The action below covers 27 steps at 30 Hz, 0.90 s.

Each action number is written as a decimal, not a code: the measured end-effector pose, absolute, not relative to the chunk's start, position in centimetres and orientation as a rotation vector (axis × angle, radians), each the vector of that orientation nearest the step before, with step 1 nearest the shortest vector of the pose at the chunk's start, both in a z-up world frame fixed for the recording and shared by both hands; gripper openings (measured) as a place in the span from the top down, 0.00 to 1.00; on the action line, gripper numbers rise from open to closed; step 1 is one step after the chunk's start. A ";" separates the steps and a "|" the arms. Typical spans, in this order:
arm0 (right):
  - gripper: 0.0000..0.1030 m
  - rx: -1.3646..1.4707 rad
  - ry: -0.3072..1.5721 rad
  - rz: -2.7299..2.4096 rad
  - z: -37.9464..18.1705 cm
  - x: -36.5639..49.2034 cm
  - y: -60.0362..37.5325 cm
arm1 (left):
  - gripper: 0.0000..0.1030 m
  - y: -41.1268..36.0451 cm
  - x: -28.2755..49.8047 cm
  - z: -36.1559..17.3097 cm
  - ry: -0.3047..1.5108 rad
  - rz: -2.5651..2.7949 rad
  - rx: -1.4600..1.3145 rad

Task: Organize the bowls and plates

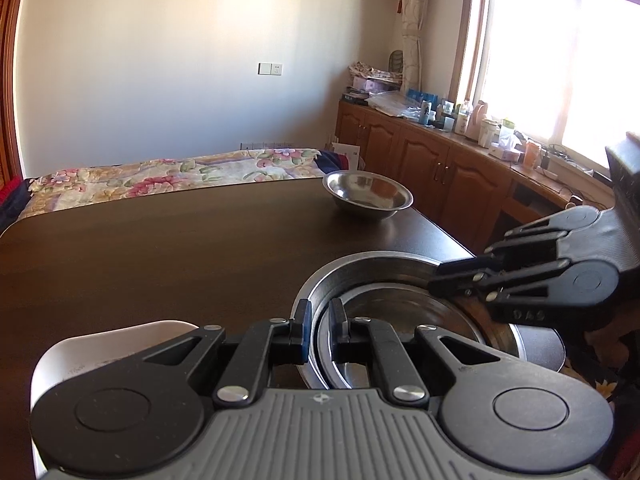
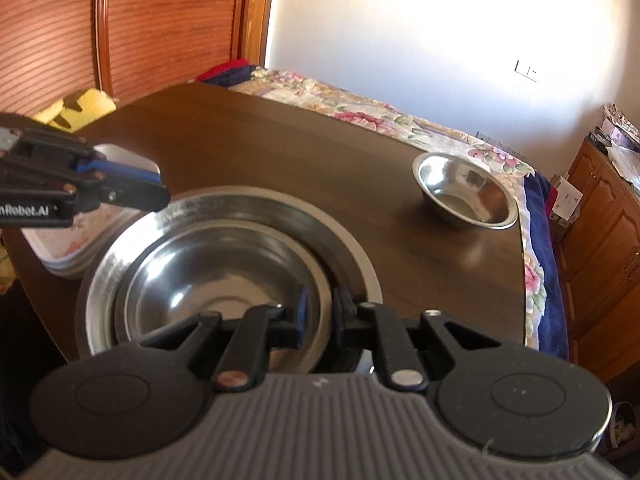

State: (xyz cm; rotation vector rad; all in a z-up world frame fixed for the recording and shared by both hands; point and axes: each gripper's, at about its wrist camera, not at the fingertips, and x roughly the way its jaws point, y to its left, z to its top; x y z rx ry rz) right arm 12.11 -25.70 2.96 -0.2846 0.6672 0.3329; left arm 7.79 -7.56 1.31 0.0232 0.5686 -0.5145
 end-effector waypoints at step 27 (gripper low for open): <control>0.85 -0.054 0.456 0.179 4.7 15.8 -32.9 | 0.90 -9.5 14.1 3.0 0.541 -0.476 0.120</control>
